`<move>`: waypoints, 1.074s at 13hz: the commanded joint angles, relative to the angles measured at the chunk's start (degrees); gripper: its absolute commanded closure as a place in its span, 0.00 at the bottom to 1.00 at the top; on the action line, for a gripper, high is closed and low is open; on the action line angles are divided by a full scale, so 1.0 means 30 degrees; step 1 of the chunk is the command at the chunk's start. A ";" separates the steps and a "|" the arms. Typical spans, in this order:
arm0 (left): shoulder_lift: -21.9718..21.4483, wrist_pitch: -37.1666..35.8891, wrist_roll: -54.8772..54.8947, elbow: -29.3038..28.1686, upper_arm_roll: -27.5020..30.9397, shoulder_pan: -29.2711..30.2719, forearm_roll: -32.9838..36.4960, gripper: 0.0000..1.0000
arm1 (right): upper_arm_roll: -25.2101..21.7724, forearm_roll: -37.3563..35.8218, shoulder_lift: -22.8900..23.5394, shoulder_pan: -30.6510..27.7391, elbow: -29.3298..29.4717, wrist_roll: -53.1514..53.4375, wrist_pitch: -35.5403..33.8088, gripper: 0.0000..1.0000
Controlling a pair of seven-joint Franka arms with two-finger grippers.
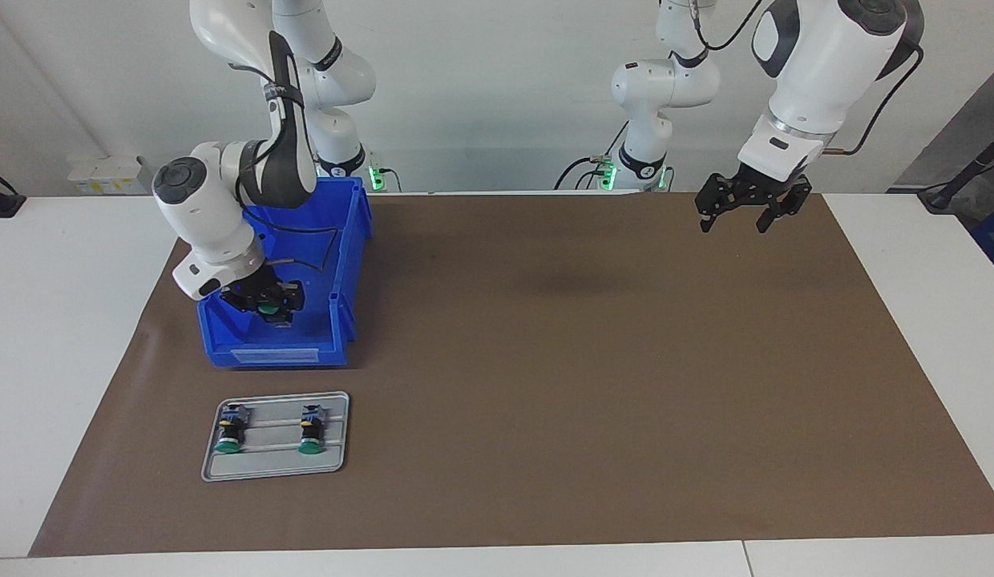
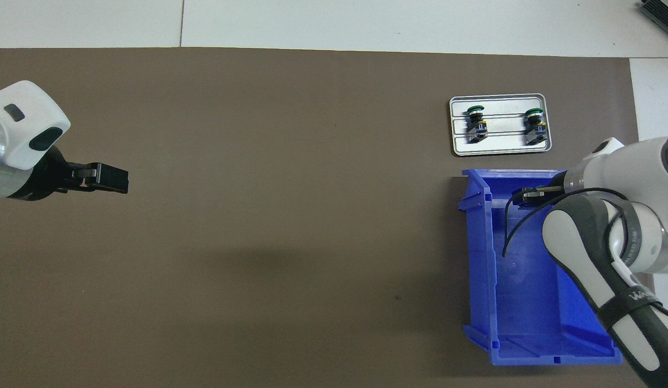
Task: Place and press button with both arms
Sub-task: 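Lower the button into the blue bin and open the right gripper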
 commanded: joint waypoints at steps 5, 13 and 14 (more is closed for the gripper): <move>-0.0345 -0.0012 -0.0040 -0.0237 0.0009 0.0098 -0.0225 0.00 | 0.0120 0.0417 -0.0935 0.0330 -0.2849 0.0128 0.2703 1.00; -0.0345 -0.0012 -0.0040 -0.0237 0.0009 0.0098 -0.0225 0.00 | 0.0120 0.0417 -0.0757 0.0391 -0.2239 0.0450 0.3527 0.01; -0.0345 -0.0012 -0.0040 -0.0237 0.0009 0.0098 -0.0225 0.00 | 0.0120 0.0388 -0.0932 0.0390 -0.1509 0.0509 0.2656 0.00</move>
